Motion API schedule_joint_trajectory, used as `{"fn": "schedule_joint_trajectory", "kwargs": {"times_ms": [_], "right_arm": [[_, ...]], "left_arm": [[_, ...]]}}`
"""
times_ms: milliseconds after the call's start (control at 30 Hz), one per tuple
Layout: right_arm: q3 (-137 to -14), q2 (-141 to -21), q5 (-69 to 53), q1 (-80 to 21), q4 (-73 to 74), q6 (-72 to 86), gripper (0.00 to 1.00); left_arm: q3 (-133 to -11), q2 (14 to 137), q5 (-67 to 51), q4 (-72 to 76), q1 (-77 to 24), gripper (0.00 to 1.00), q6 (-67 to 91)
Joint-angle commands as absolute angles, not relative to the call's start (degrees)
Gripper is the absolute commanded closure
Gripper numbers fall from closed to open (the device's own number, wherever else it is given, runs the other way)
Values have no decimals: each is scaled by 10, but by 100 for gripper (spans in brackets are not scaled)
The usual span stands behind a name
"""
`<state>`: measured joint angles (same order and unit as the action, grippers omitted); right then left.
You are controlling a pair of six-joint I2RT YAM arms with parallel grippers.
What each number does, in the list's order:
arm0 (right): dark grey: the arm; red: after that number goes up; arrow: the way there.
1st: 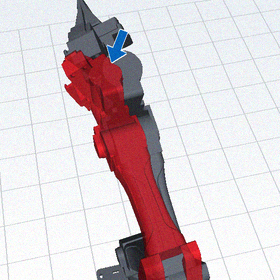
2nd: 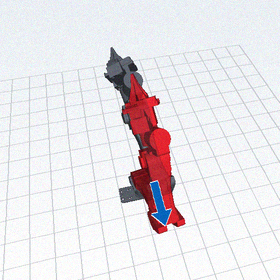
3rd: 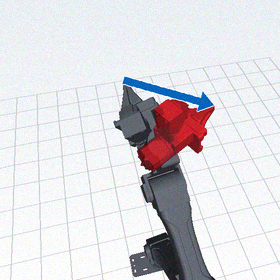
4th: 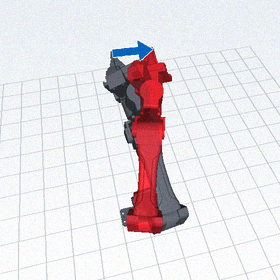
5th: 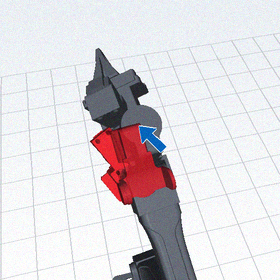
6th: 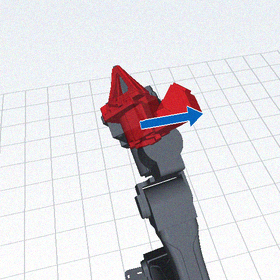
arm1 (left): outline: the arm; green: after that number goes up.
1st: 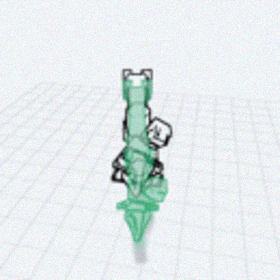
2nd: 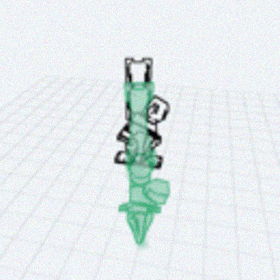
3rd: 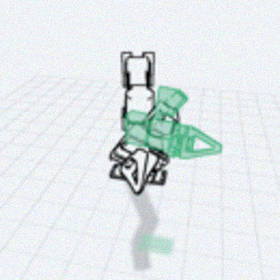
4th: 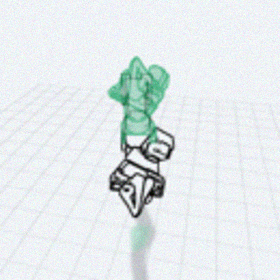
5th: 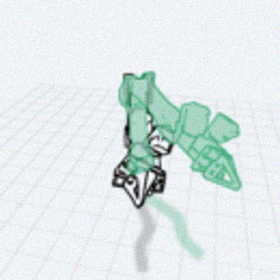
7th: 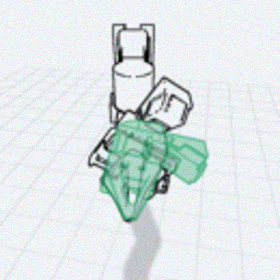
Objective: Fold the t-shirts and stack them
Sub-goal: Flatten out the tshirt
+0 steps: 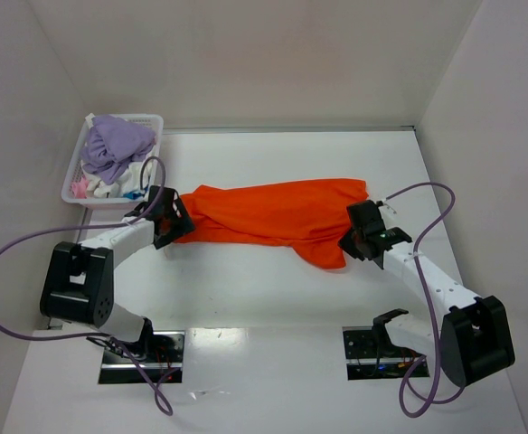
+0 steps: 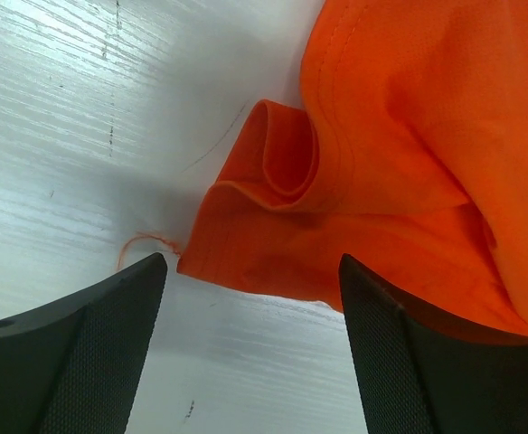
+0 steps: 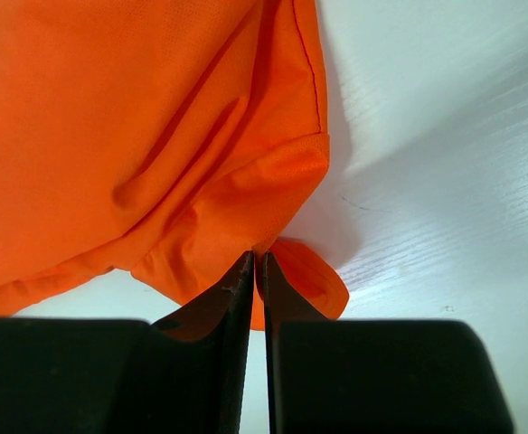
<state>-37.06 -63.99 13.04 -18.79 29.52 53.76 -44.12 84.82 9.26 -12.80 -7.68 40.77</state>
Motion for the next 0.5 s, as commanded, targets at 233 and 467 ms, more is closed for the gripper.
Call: {"fn": "schedule_joint_trajectory", "kwargs": {"times_ms": [233, 467], "right_arm": [[-369, -628, 137, -192, 273, 546, 87], [-369, -618, 137, -192, 273, 546, 87]], "left_arm": [[-437, 865, 113, -97, -74, 46, 405], [-437, 865, 108, -97, -74, 73, 405]]}}
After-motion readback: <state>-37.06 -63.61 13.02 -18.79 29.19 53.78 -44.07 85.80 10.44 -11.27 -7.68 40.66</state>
